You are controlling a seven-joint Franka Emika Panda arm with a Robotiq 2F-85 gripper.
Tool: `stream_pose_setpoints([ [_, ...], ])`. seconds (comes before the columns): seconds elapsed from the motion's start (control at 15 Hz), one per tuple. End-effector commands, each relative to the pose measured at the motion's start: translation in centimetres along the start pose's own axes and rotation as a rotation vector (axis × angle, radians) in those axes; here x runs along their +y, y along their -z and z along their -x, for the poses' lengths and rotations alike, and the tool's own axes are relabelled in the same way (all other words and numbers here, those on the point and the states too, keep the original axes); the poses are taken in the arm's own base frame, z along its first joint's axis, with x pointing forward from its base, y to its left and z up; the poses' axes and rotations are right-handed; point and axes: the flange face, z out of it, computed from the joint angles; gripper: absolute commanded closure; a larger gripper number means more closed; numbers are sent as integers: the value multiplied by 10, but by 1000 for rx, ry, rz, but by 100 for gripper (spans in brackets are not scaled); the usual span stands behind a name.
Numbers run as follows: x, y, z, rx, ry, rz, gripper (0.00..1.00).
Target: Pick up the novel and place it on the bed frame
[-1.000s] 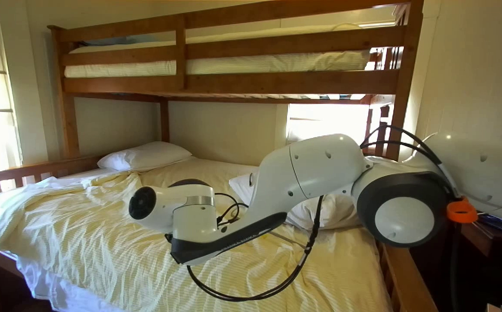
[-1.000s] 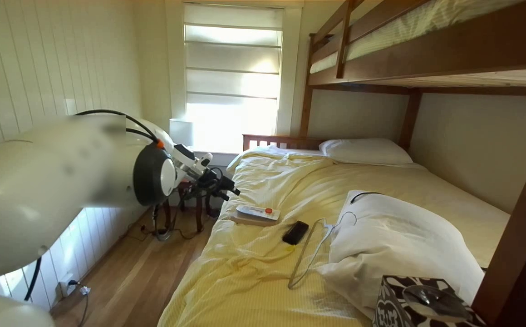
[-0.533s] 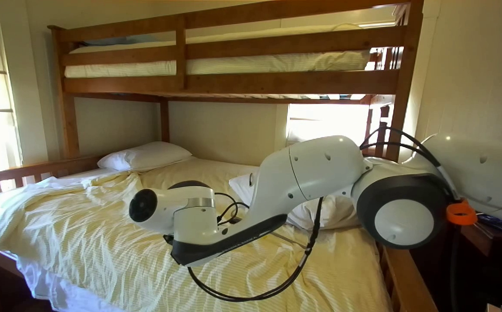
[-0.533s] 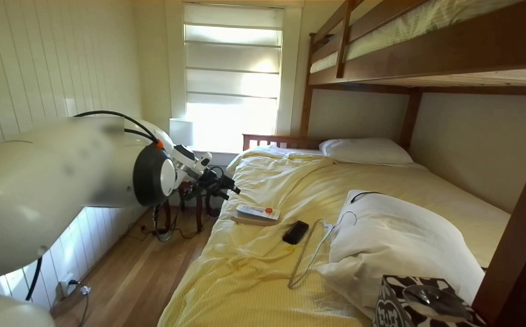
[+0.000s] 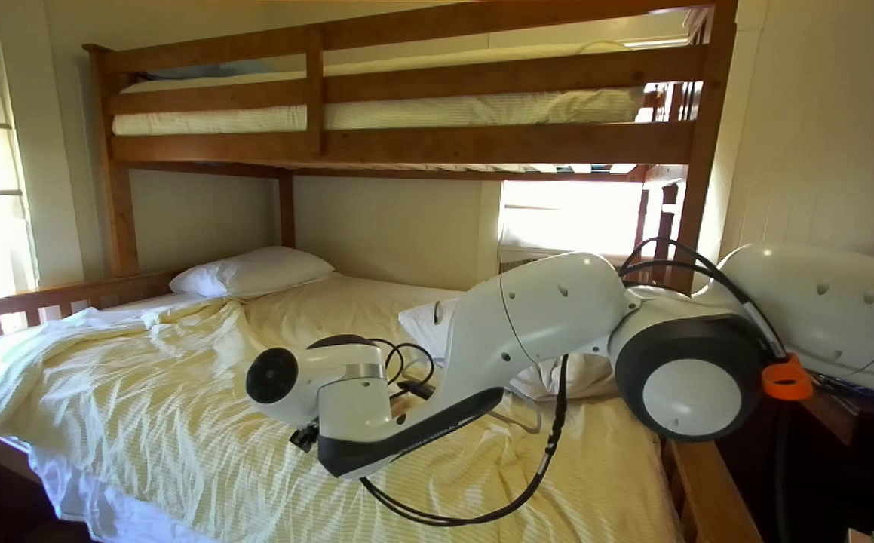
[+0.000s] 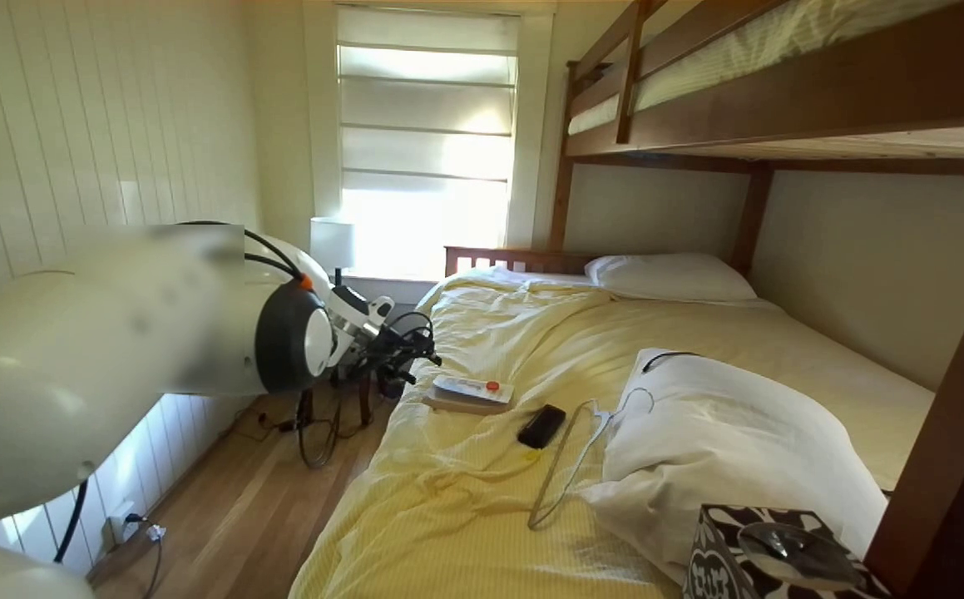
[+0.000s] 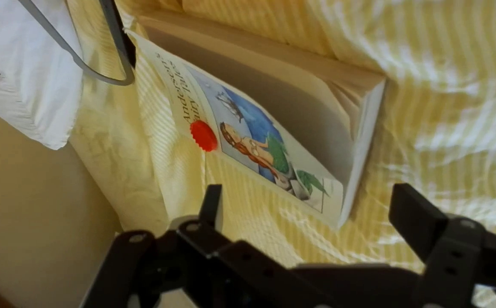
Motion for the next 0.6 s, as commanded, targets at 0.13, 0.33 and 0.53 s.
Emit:
stream_pose_setpoints([
  [0.13, 0, -32, 14, -28, 110, -11, 0],
  [0.33, -15, -36, 20, -18, 77, -47, 0],
  [0.53, -22, -31, 18, 3, 36, -65, 0],
])
